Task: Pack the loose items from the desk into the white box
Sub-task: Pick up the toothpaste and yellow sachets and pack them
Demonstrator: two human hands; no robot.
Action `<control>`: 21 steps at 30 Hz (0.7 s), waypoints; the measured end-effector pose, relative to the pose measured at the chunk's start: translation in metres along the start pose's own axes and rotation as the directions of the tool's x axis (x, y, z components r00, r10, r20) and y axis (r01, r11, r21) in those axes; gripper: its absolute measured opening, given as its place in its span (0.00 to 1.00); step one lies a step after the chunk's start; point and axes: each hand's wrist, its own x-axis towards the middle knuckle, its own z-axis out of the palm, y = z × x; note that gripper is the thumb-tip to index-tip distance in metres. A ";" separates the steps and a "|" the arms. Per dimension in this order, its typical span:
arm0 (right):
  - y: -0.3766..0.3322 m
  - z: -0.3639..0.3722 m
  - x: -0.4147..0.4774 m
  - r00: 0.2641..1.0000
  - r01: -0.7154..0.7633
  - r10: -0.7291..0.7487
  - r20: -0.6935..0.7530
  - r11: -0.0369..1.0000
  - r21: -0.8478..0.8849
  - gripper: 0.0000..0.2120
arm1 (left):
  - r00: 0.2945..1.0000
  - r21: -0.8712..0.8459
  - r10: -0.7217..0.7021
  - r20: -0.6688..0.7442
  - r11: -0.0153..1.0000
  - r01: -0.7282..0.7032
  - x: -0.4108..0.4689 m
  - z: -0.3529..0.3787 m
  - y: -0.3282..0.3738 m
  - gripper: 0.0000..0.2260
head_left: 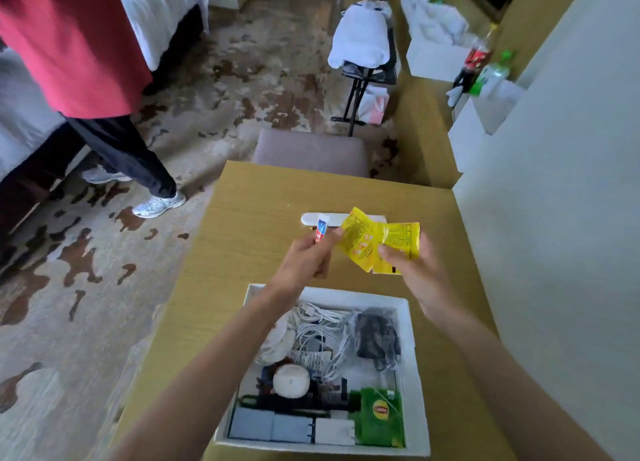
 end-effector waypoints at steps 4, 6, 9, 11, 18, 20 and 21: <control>0.019 0.023 -0.041 0.987 -0.163 0.163 -0.009 0.985 0.058 0.17 | 1.000 -0.063 -0.004 0.015 0.998 0.005 -0.019 0.000 -0.010 0.06; 0.024 0.028 -0.050 0.975 -0.221 0.220 0.007 0.975 0.039 0.16 | 0.999 -0.035 -0.051 0.001 0.998 0.051 -0.024 -0.005 -0.012 0.06; 0.024 0.030 -0.057 0.975 -0.208 0.216 0.054 0.970 -0.124 0.12 | 0.995 0.095 -0.095 0.037 0.991 0.091 -0.031 -0.015 -0.015 0.09; 0.023 0.031 -0.060 0.984 -0.153 0.167 0.057 0.969 -0.196 0.07 | 0.992 0.178 -0.102 0.074 0.980 0.088 -0.035 -0.020 -0.017 0.14; 0.028 0.034 -0.070 0.991 -0.068 0.085 0.102 0.984 -0.164 0.07 | 0.986 0.231 -0.090 0.143 0.971 0.055 -0.049 -0.013 -0.026 0.17; 0.031 0.034 -0.072 0.992 -0.074 0.086 0.097 0.990 -0.123 0.09 | 0.983 0.229 -0.079 0.163 0.973 0.040 -0.052 -0.008 -0.029 0.17; 0.032 0.035 -0.074 0.991 -0.085 0.095 0.095 0.991 -0.106 0.12 | 0.984 0.231 -0.075 0.162 0.972 0.036 -0.054 -0.005 -0.030 0.17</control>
